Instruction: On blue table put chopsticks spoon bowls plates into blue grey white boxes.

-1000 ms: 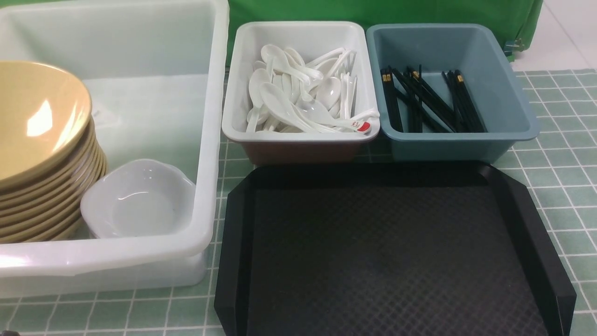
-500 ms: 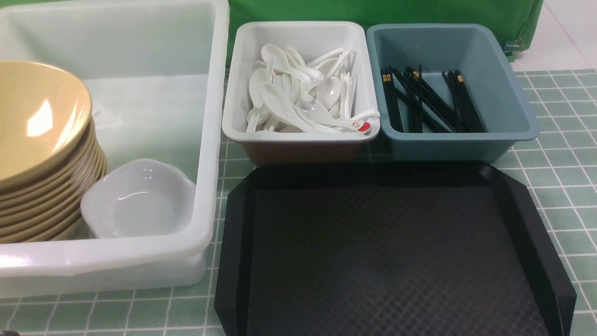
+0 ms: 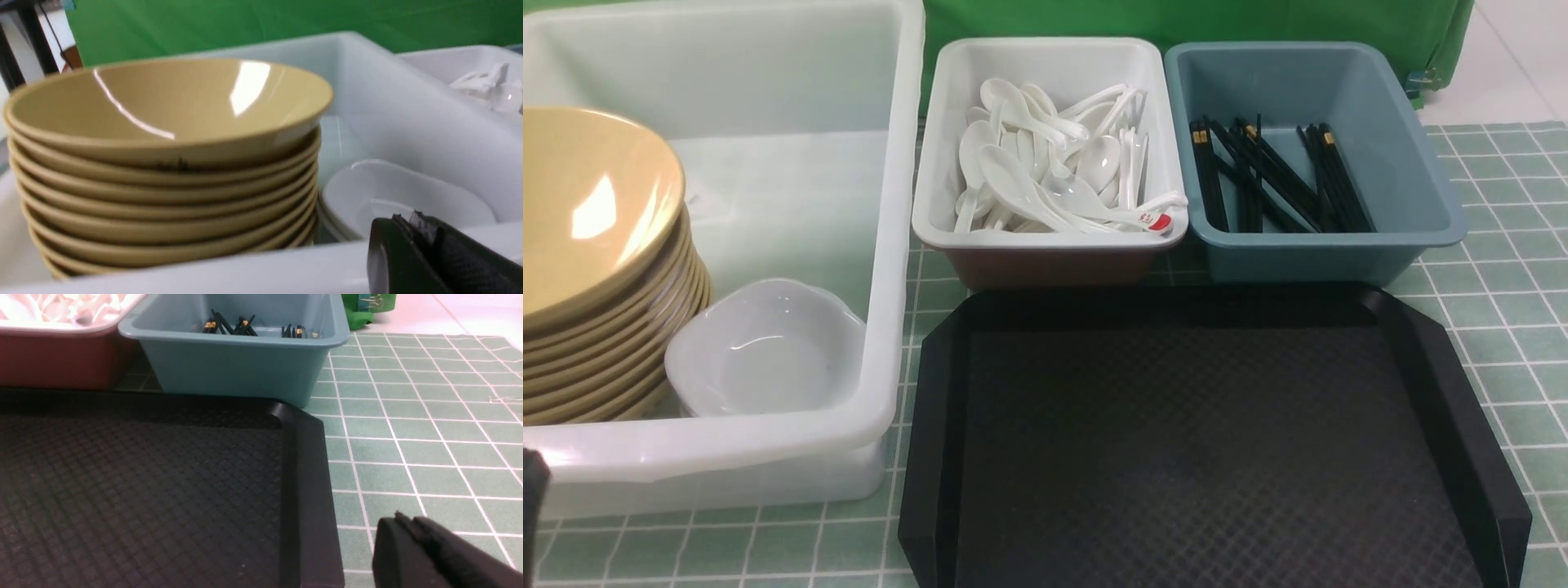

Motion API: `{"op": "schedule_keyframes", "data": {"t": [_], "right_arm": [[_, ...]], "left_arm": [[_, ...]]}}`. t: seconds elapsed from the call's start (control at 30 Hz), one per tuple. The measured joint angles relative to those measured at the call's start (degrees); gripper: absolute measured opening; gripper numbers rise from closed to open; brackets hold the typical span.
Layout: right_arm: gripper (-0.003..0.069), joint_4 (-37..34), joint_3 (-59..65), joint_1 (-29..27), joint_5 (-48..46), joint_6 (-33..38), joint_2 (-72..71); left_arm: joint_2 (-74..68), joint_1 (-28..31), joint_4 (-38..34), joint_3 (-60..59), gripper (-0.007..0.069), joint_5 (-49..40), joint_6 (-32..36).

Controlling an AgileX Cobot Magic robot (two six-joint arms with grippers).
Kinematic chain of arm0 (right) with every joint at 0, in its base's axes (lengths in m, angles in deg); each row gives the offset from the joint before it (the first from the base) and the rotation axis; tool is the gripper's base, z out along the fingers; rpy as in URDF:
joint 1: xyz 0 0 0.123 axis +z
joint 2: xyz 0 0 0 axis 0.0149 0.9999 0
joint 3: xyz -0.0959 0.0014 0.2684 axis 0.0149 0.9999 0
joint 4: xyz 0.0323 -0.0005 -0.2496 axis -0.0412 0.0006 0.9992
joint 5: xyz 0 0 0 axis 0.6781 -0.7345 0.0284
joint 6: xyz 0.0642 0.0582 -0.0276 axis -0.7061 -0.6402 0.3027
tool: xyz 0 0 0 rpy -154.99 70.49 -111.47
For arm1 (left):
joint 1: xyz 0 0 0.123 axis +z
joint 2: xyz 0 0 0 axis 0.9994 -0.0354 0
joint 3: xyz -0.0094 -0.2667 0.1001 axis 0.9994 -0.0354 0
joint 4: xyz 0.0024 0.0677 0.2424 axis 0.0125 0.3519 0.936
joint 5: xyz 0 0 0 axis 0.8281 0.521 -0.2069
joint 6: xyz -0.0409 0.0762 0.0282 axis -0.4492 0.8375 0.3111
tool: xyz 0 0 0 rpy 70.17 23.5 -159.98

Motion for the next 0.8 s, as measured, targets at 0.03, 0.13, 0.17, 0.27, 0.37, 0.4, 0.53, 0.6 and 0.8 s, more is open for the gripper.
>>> {"op": "schedule_keyframes", "data": {"t": [0.03,0.13,0.17,0.27,0.37,0.4,0.53,0.6,0.8], "right_arm": [[0.0072,0.0,0.0,0.0,0.0,0.0,0.0],[0.0076,0.0,0.0,0.0,0.0,0.0,0.0],[0.0076,0.0,0.0,0.0,0.0,0.0,0.0],[0.0078,0.0,0.0,0.0,0.0,0.0,0.0],[0.0077,0.0,0.0,0.0,0.0,0.0,0.0],[0.0078,0.0,0.0,0.0,0.0,0.0,0.0],[0.0078,0.0,0.0,0.0,0.0,0.0,0.0],[0.0078,0.0,0.0,0.0,0.0,0.0,0.0],[0.0078,0.0,0.0,0.0,0.0,0.0,0.0]], "left_arm": [[0.0,0.19,0.02,-1.03,0.0001,0.37,-1.89],[0.0,0.64,0.51,-5.26,0.0001,0.42,-8.76],[0.0,0.64,0.56,-5.48,0.0001,-0.23,-10.23],[0.0,0.64,0.67,-5.5,0.0001,-2.0,-12.84],[0.0,0.64,0.67,-5.5,0.0001,-2.11,-13.29],[0.0,0.64,0.67,-5.45,0.0001,-2.23,-13.29],[0.0,0.68,0.67,-5.45,0.0001,-2.28,-13.29],[0.0,0.68,0.67,-5.45,0.0001,-2.28,-13.29],[0.0,0.68,0.62,-5.45,0.0001,-2.39,-13.29]]}}
